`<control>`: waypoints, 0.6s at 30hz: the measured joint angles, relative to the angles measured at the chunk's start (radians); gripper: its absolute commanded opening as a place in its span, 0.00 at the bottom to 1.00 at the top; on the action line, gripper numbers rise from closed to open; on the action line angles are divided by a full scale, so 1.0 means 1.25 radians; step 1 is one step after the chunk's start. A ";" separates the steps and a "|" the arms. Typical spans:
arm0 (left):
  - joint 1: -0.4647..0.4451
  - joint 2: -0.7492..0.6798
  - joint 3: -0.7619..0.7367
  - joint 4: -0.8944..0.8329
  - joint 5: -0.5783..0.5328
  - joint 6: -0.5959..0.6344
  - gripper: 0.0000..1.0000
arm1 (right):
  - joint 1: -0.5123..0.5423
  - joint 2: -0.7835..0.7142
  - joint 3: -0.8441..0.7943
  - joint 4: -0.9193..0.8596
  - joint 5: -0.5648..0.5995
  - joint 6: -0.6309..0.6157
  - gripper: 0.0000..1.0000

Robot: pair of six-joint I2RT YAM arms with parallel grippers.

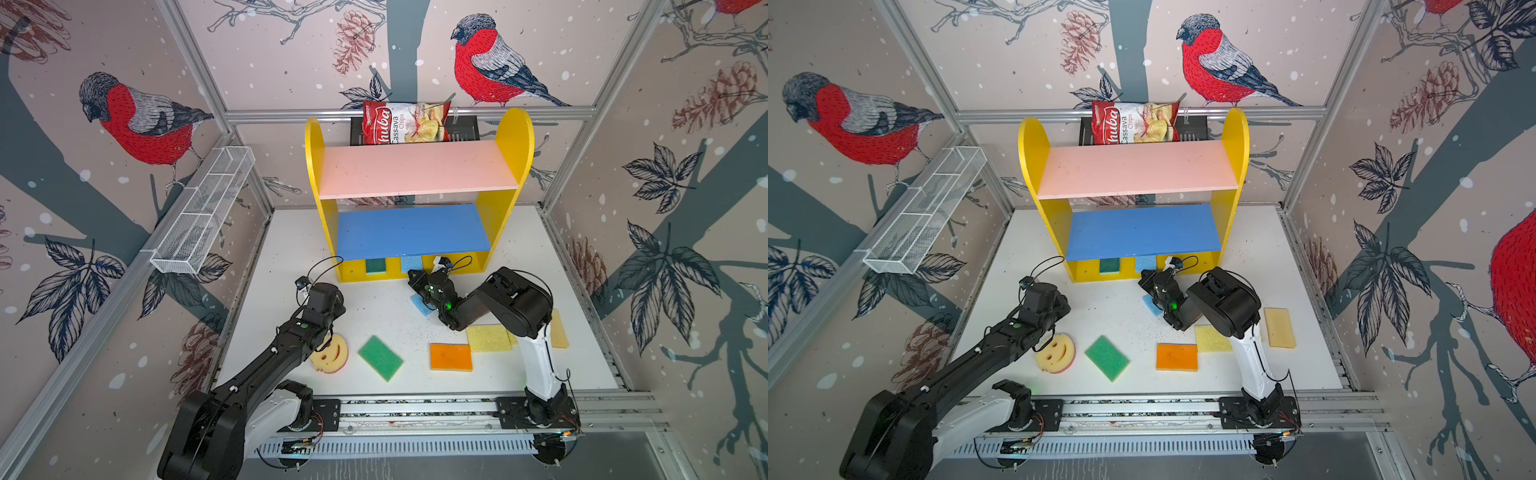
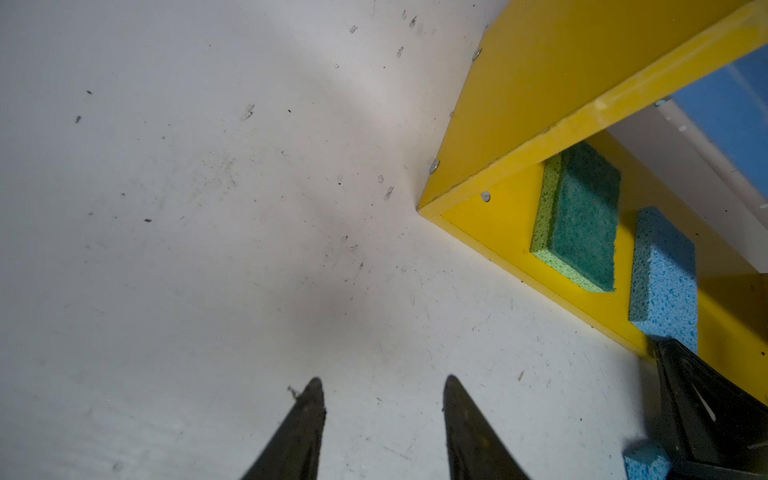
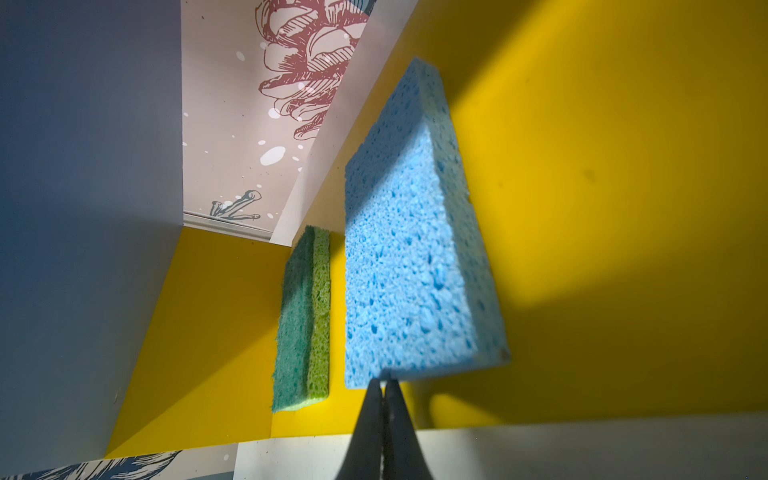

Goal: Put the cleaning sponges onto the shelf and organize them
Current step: 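Hold the upright light blue sponge against the shelf beside the green sponge, then open the right gripper and draw it back from the standing sponge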

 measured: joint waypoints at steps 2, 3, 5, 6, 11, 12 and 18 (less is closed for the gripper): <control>0.000 0.000 0.000 0.000 0.000 0.000 0.47 | 0.000 0.000 0.000 0.000 0.000 0.000 0.07; 0.000 0.000 0.000 0.000 0.000 0.000 0.47 | 0.000 0.000 0.000 0.000 0.000 0.000 0.07; 0.000 0.000 0.000 0.000 0.000 0.000 0.47 | 0.000 0.001 0.002 -0.001 0.000 0.000 0.07; 0.000 -0.001 0.000 0.000 0.000 0.000 0.47 | 0.000 0.001 0.003 -0.002 0.000 0.000 0.07; 0.000 -0.003 0.000 0.000 0.000 0.000 0.47 | 0.000 0.004 0.016 -0.013 0.000 0.002 0.07; 0.000 -0.003 0.000 0.000 0.000 0.000 0.47 | -0.001 0.005 0.017 -0.013 0.000 0.002 0.07; 0.000 -0.005 0.000 0.000 0.000 0.000 0.47 | -0.001 0.005 0.014 -0.013 0.000 0.002 0.07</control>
